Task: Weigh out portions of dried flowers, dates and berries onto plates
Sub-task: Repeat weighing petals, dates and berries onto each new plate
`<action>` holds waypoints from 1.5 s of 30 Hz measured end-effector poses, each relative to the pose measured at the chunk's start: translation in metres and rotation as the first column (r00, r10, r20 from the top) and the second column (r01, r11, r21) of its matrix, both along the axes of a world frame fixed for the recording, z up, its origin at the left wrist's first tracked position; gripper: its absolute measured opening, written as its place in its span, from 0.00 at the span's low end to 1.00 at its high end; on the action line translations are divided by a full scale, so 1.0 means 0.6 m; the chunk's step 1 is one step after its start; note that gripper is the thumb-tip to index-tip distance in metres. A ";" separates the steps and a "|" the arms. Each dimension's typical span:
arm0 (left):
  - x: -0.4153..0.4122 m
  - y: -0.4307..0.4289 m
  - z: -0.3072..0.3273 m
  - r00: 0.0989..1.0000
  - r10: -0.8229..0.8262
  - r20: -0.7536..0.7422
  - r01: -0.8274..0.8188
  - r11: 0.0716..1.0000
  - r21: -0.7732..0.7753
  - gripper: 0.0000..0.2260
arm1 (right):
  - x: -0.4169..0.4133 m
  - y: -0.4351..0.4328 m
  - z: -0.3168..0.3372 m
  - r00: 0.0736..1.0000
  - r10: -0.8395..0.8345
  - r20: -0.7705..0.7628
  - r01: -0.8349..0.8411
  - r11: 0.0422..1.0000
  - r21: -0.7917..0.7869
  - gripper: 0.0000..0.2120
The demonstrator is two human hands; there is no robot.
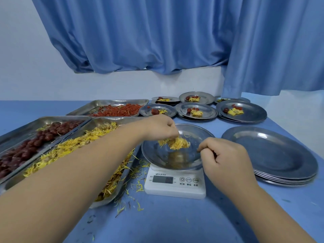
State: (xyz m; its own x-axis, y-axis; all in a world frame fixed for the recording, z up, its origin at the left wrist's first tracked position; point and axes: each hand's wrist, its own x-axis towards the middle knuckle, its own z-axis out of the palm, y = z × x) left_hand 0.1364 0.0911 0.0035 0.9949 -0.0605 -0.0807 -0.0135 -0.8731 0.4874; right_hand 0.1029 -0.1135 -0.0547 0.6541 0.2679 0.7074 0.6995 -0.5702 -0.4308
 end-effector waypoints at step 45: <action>-0.138 0.574 -0.088 0.838 0.544 0.039 -0.522 0.779 0.346 0.25 | -0.048 0.237 -0.029 0.931 0.246 0.271 -0.171 0.946 -0.274 0.13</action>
State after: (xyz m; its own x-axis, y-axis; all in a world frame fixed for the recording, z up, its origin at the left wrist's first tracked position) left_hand 0.0536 0.4354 -0.0491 0.8525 0.5195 -0.0577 0.5218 -0.8391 0.1540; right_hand 0.0740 0.0284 -0.0721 0.3339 0.5624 0.7564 0.8879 -0.4572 -0.0520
